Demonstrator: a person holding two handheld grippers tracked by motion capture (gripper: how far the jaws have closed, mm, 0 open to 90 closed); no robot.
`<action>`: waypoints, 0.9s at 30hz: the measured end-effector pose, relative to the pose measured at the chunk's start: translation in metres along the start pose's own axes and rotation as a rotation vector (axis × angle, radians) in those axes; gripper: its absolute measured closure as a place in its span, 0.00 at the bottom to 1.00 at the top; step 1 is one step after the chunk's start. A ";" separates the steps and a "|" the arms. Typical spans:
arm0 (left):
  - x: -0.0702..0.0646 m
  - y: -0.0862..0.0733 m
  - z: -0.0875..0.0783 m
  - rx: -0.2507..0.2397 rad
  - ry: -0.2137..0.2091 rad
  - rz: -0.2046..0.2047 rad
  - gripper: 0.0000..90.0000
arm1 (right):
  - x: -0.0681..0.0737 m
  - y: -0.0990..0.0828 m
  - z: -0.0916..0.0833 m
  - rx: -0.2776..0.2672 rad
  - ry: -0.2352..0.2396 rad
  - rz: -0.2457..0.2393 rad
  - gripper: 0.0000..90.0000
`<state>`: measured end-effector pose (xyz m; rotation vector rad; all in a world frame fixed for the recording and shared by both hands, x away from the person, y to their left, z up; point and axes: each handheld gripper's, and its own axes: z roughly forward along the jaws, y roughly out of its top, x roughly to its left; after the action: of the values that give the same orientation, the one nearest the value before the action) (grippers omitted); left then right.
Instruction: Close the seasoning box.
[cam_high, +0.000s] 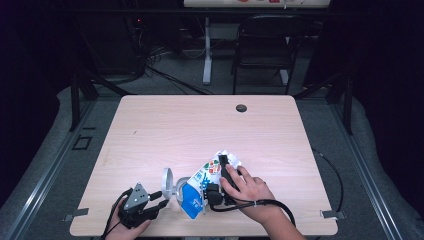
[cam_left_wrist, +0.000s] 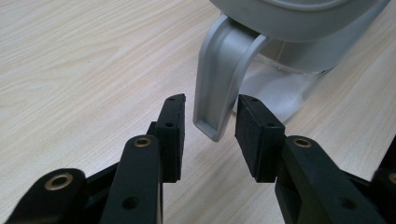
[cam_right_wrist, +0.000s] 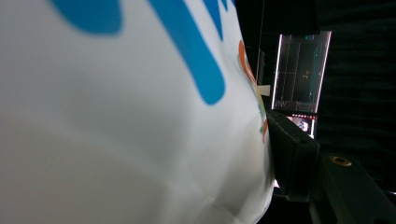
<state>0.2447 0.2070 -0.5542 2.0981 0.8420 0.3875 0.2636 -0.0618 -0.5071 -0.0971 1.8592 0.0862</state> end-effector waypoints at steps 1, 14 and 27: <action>0.000 0.000 0.000 0.000 0.000 0.001 0.71 | 0.000 0.000 0.000 0.001 0.000 -0.002 0.51; 0.000 0.000 0.000 0.000 0.000 0.001 0.71 | 0.000 0.000 0.000 0.002 0.002 -0.001 0.51; 0.001 0.000 -0.001 0.000 0.000 0.003 0.71 | -0.001 0.001 -0.001 0.008 0.000 -0.021 0.51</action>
<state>0.2449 0.2077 -0.5538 2.0992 0.8388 0.3896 0.2627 -0.0611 -0.5058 -0.1108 1.8585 0.0647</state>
